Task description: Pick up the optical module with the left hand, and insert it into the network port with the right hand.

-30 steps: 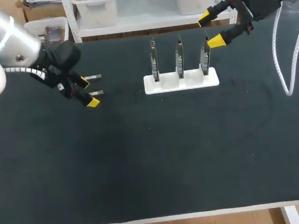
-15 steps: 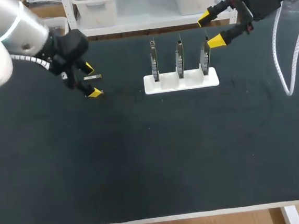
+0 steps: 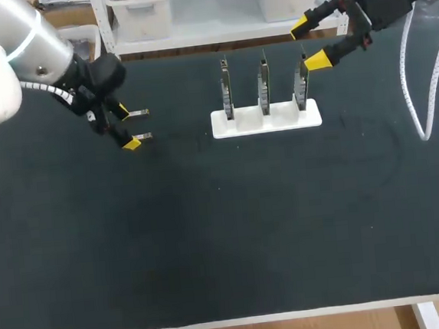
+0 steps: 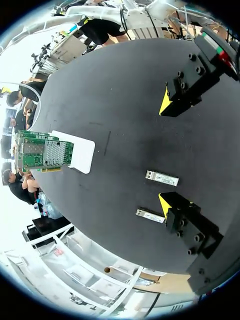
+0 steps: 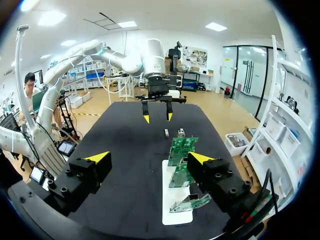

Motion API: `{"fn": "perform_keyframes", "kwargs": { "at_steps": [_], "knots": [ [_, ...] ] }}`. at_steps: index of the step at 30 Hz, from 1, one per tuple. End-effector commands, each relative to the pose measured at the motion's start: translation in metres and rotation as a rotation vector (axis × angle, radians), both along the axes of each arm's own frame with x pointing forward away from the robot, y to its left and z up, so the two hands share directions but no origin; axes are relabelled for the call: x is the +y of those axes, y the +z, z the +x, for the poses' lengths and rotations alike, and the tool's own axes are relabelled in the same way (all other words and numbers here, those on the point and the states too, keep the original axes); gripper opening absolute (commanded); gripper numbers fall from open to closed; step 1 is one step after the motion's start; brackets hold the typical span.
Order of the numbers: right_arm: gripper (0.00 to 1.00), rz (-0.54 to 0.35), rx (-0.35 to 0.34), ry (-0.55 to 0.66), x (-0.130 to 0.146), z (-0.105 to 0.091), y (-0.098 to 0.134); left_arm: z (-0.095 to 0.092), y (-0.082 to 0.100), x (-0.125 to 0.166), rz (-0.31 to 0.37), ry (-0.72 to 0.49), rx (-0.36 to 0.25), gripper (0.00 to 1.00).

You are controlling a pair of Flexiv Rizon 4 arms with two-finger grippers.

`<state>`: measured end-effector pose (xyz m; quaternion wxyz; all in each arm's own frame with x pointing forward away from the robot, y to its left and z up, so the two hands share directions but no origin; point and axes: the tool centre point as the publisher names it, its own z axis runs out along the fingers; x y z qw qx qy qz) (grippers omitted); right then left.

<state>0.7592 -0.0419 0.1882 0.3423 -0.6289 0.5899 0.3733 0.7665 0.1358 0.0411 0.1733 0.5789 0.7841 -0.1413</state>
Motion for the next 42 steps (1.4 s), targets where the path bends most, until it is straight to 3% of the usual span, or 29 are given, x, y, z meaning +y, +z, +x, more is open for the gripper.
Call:
{"fn": "perform_keyframes", "kwargs": {
  "at_steps": [1, 4, 18, 24, 34, 42],
  "knots": [
    [1.00, -0.001, -0.002, -0.003, 0.000, -0.001, 0.000, 0.002, -0.004, -0.002, -0.025, -0.015, 0.008, 1.00],
    [1.00, -0.001, -0.002, -0.003, 0.000, -0.001, 0.000, -0.001, -0.006, -0.005, -0.066, -0.026, 0.027, 1.00],
    [1.00, -0.001, -0.002, -0.003, 0.000, -0.001, 0.000, -0.001, -0.006, -0.005, -0.066, -0.026, 0.027, 1.00],
    [1.00, -0.001, -0.002, -0.003, 0.000, -0.001, 0.000, 0.013, 0.015, -0.025, 0.007, -0.120, -0.031, 1.00],
    [1.00, -0.001, -0.002, -0.003, 0.000, -0.001, 0.000, 0.008, -0.010, -0.019, 0.043, -0.097, 0.075, 1.00],
    [1.00, -0.001, -0.002, -0.003, 0.000, -0.001, 0.000, 0.008, -0.020, -0.011, 0.091, -0.076, 0.087, 1.00]
  ]
}}
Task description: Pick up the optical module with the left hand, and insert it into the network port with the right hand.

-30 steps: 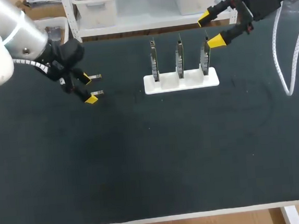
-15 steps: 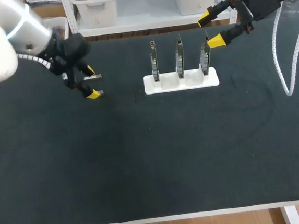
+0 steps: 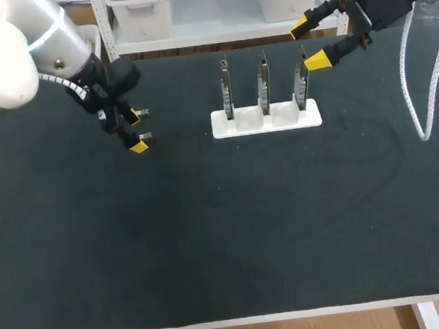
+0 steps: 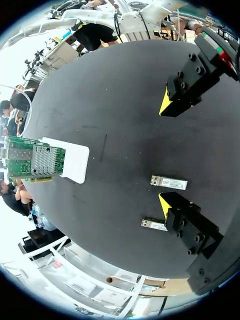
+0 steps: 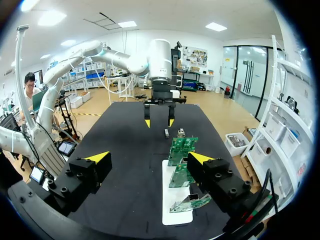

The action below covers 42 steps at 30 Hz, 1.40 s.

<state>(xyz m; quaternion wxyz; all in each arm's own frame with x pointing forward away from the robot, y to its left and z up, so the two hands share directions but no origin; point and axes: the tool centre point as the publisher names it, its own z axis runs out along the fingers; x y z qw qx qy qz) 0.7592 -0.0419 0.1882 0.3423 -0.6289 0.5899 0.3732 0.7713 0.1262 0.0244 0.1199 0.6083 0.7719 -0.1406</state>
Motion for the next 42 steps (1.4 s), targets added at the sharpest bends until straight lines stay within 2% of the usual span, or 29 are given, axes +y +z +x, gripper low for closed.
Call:
{"fn": "perform_keyframes", "kwargs": {
  "at_steps": [1, 10, 17, 26, 42],
  "knots": [
    [1.00, -0.001, -0.002, -0.003, 0.000, -0.001, 0.000, 0.004, -0.004, 0.000, 0.020, 0.004, 0.021, 1.00],
    [1.00, -0.001, -0.002, -0.003, 0.000, -0.001, 0.000, 0.003, -0.011, 0.000, 0.027, 0.009, 0.038, 1.00],
    [1.00, -0.001, -0.002, -0.003, 0.000, -0.001, 0.000, 0.003, -0.015, 0.003, 0.066, 0.013, 0.054, 1.00],
    [1.00, -0.001, -0.002, -0.003, 0.000, -0.001, 0.000, 0.005, -0.012, 0.010, 0.104, 0.026, 0.043, 1.00],
    [1.00, -0.001, -0.002, -0.003, 0.000, -0.001, 0.000, 0.005, -0.019, 0.001, 0.132, -0.003, 0.064, 1.00]
  ]
}}
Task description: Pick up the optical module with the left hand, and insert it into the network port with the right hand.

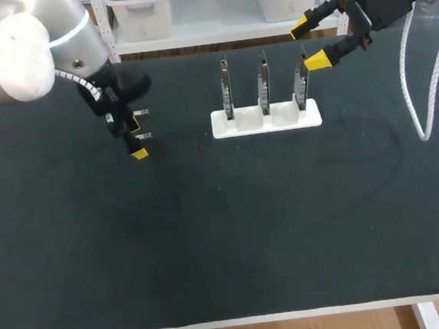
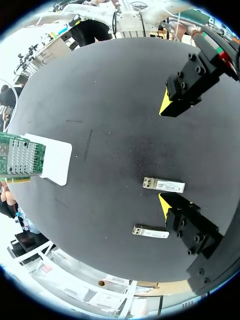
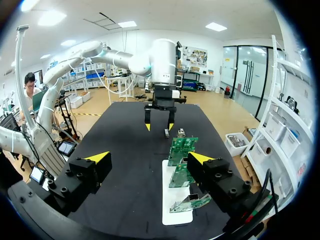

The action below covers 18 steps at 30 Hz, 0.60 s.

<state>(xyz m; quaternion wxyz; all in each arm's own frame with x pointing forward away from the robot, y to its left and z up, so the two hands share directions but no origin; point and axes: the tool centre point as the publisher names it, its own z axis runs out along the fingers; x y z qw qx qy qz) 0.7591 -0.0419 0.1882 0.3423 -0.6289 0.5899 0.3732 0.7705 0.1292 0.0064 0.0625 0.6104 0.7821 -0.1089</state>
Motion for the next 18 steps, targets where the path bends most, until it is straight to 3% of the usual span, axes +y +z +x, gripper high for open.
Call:
{"fn": "perform_keyframes", "kwargs": {
  "at_steps": [1, 18],
  "knots": [
    [1.00, -0.001, -0.002, -0.003, -0.0001, -0.0014, 0.0005, 0.0055, -0.0009, -0.0012, 0.014, 0.000, 0.014, 1.00],
    [1.00, -0.001, -0.002, -0.003, -0.0001, -0.0014, 0.0005, 0.0061, 0.0052, 0.0011, 0.005, 0.001, 0.007, 1.00]
  ]
}}
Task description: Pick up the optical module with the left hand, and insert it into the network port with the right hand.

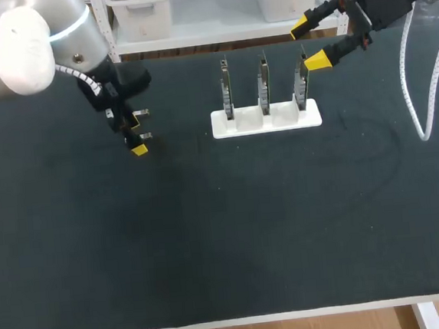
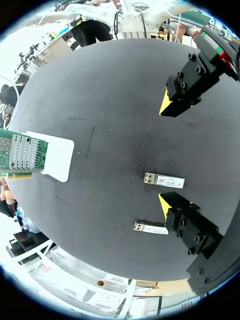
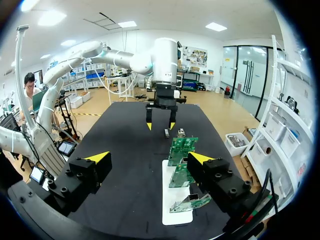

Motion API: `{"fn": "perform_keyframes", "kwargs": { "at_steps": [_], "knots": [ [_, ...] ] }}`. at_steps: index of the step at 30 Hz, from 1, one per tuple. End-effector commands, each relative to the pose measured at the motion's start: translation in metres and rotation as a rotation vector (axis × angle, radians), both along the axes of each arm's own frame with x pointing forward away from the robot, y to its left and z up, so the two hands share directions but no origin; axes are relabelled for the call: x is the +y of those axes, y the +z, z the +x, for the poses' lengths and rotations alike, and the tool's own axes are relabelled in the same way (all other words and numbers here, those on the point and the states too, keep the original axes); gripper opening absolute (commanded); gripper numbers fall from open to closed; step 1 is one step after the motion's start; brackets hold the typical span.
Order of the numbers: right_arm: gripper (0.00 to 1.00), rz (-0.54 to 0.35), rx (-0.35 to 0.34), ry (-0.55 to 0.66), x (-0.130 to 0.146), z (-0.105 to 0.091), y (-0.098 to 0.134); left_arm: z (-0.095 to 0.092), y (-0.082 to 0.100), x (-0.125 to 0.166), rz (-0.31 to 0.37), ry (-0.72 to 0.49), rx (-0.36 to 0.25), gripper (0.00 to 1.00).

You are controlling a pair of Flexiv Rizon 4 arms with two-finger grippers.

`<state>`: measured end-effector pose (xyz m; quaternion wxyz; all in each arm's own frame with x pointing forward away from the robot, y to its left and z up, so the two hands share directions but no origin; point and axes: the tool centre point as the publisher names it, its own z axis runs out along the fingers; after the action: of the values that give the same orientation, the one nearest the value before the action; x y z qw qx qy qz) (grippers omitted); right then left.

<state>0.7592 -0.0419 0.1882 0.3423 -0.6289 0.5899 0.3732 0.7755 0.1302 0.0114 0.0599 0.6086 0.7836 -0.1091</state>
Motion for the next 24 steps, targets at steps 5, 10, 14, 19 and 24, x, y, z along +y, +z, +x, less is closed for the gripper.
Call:
{"fn": "perform_keyframes", "kwargs": {
  "at_steps": [5, 10, 14, 19, 24],
  "knots": [
    [1.00, -0.001, -0.002, -0.003, -0.0001, -0.0014, 0.0005, 0.0037, 0.0034, -0.0009, 0.061, -0.008, -0.011, 1.00],
    [1.00, -0.001, -0.002, -0.003, -0.0001, -0.0014, 0.0005, 0.0044, 0.0042, -0.0020, 0.109, -0.022, -0.006, 1.00],
    [1.00, -0.001, -0.002, -0.003, -0.0001, -0.0014, 0.0005, 0.0047, 0.0020, -0.0026, 0.141, -0.028, 0.001, 1.00],
    [1.00, -0.001, -0.002, -0.003, -0.0001, -0.0014, 0.0005, 0.0048, 0.0002, -0.0025, 0.151, -0.035, 0.005, 1.00],
    [1.00, -0.001, -0.002, -0.003, -0.0001, -0.0014, 0.0005, 0.0036, -0.0010, 0.0006, 0.164, -0.028, 0.008, 1.00]
  ]
}}
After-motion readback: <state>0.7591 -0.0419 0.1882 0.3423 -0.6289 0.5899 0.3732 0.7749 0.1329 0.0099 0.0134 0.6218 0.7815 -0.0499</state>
